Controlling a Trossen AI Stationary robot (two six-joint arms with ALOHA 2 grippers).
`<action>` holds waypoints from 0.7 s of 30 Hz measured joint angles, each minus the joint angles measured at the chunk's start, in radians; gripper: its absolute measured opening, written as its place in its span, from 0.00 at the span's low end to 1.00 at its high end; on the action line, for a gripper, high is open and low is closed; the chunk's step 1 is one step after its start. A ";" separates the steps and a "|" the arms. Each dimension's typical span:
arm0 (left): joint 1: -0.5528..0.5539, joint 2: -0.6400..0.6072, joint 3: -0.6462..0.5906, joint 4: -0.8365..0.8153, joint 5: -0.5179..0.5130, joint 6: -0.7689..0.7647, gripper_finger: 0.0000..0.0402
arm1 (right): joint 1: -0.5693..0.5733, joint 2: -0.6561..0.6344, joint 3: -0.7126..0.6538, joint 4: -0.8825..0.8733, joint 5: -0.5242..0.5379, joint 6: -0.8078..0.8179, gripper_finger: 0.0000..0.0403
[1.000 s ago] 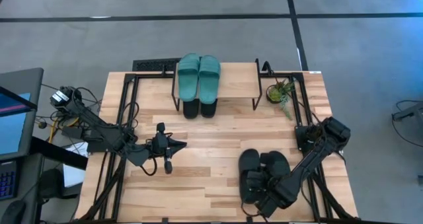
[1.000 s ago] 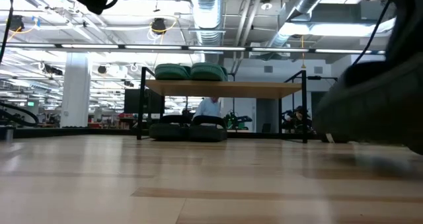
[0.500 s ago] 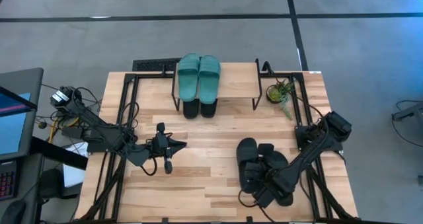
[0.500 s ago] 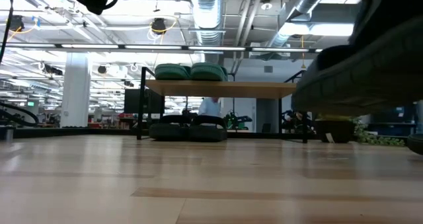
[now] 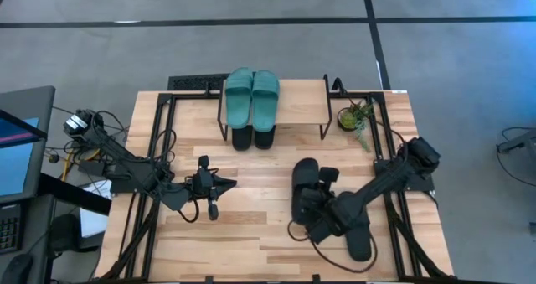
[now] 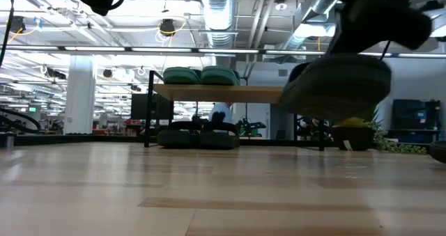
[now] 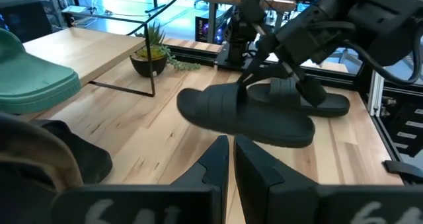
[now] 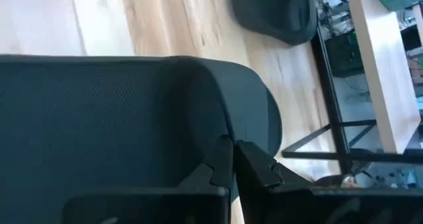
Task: Pick and place slides into the shelf
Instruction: Put the right black slide under the shelf
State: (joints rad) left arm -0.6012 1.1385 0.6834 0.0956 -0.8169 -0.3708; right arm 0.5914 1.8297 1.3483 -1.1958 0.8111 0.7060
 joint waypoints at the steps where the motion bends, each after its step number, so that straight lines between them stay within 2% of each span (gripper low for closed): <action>1: 0.000 0.000 0.000 0.000 0.000 -0.001 0.03 | -0.010 0.000 -0.003 0.024 0.002 -0.025 0.00; 6: -0.001 0.000 0.000 0.000 0.009 -0.004 0.03 | -0.061 0.000 -0.026 0.114 -0.001 -0.122 0.00; 13: -0.022 0.000 0.000 -0.008 0.008 -0.007 0.03 | -0.124 0.000 -0.061 0.159 -0.001 -0.155 0.00; 21: -0.033 0.000 0.000 -0.041 0.000 -0.020 0.03 | -0.206 0.001 -0.065 0.263 -0.005 -0.316 0.00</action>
State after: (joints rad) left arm -0.6344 1.1385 0.6834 0.0544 -0.8167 -0.3909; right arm 0.3851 1.8305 1.2835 -0.9332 0.8063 0.3900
